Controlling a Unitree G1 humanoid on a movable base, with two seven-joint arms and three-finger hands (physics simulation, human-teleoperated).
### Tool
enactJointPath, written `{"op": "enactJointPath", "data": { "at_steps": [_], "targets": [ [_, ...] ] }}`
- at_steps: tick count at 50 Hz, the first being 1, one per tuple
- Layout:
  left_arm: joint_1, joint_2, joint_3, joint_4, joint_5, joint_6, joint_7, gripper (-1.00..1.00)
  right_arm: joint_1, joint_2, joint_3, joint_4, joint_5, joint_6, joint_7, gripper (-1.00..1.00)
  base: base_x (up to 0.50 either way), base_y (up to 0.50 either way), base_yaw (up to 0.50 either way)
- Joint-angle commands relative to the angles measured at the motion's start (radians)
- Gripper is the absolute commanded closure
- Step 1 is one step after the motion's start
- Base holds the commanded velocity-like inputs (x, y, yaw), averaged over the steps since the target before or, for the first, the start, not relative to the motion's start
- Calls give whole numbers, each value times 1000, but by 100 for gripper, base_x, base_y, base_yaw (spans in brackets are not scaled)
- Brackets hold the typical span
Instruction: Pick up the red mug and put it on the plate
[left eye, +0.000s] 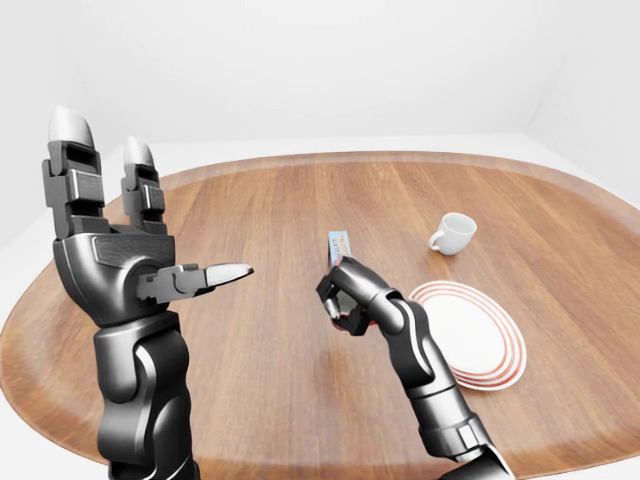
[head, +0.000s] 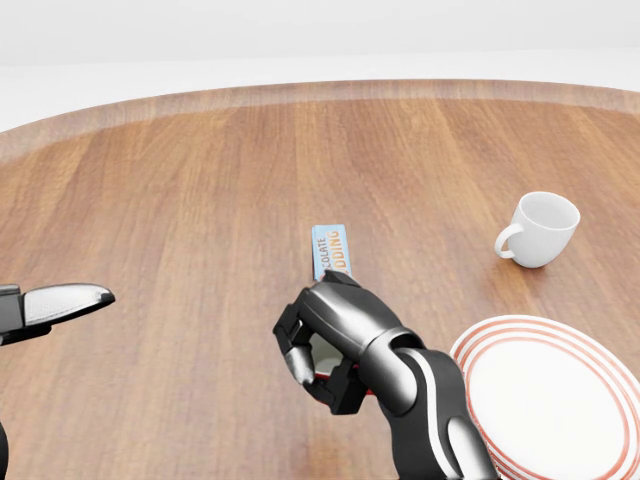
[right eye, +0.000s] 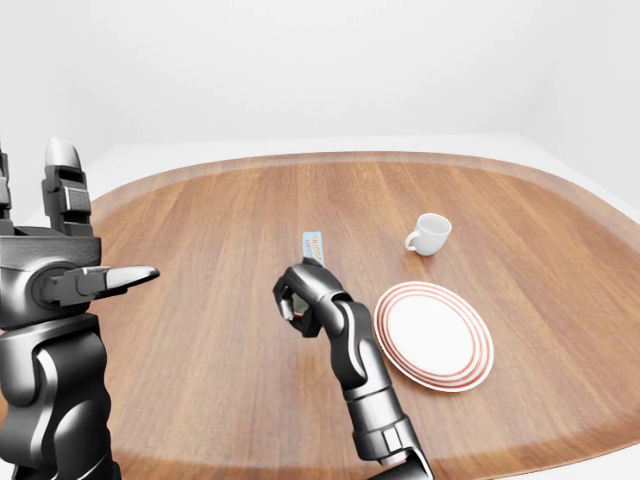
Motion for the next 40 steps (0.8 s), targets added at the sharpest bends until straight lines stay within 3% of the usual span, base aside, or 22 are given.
{"op": "enactJointPath", "data": {
  "at_steps": [1,21,40],
  "targets": [
    [-2,0,0,-10,-2,0,3,-95,22,-34,-25,-177,29,0,76,100,0,0,0],
    [-2,3,4,-8,-5,0,4,-95,89,-93,-78,-265,59,0,87,100,0,0,0],
    [-5,5,6,-9,-7,0,5,-95,98,-199,-209,-240,122,0,52,100,0,0,0]
  ]
}}
